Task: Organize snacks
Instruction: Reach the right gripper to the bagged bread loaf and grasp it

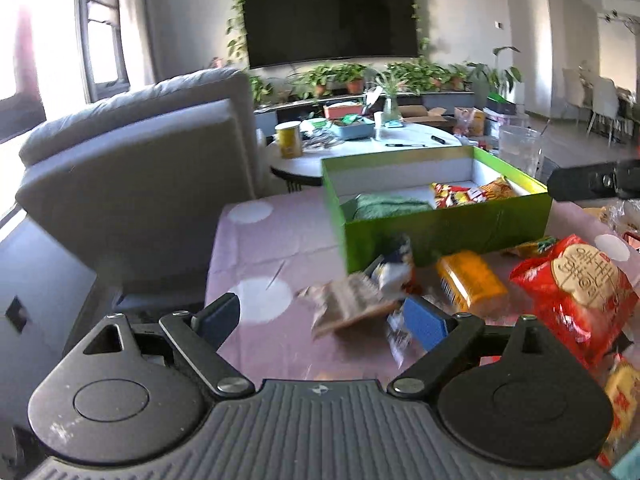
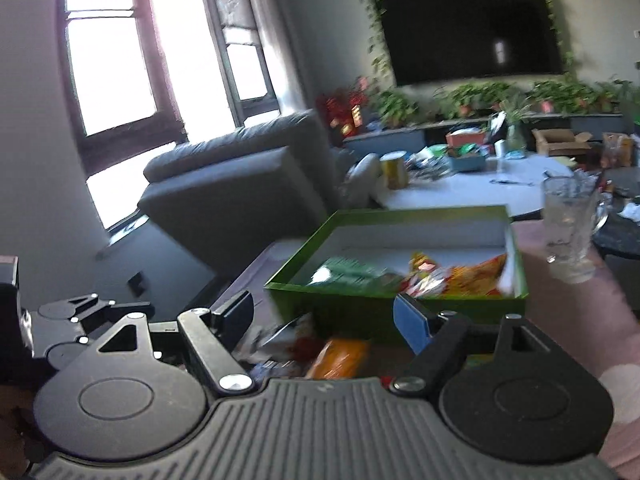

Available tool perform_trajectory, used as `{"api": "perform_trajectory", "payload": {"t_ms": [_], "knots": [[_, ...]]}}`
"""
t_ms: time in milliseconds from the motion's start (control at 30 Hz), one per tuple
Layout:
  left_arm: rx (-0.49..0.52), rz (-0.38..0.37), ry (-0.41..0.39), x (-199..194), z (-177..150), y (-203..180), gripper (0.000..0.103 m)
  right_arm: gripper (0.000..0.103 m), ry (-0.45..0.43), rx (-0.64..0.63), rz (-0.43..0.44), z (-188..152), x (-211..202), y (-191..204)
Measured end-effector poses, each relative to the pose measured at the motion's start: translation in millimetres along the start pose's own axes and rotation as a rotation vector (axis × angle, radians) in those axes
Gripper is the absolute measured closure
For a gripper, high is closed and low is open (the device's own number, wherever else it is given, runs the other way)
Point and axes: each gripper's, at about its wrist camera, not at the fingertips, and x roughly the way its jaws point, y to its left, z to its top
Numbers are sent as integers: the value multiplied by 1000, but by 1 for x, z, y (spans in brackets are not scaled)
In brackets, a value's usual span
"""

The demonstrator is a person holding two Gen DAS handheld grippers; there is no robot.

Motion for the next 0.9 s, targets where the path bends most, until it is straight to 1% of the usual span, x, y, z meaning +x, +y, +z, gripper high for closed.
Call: {"api": "perform_trajectory", "payload": {"t_ms": [100,200,333,433,500,567,600,700,800,900], "knots": [[-34,6,26,-8,-16,10,15,42,46,-25,10,-6,2,15],[-54,-1,57,-12,-35,15,15,42,100,-27,39,-14,7,27],[-88,-34,96,-14,-55,18,16,42,153,-51,77,-22,9,44],[-101,-79,117,-13,-65,17,19,42,198,-71,110,-28,13,58],[-114,-118,140,-12,-70,16,27,42,228,-85,119,-33,16,66],[-156,-165,154,-16,-76,16,27,42,250,-92,118,-38,19,75],[-166,-175,154,-18,-78,14,27,42,262,-93,119,-41,22,76],[-143,-201,163,-27,-81,4,27,42,303,-84,121,-47,30,81],[-143,-248,174,-34,-81,-3,27,42,341,-65,118,-53,37,82],[-140,-244,154,-42,-80,-3,27,42,370,-40,114,-58,40,80]]}}
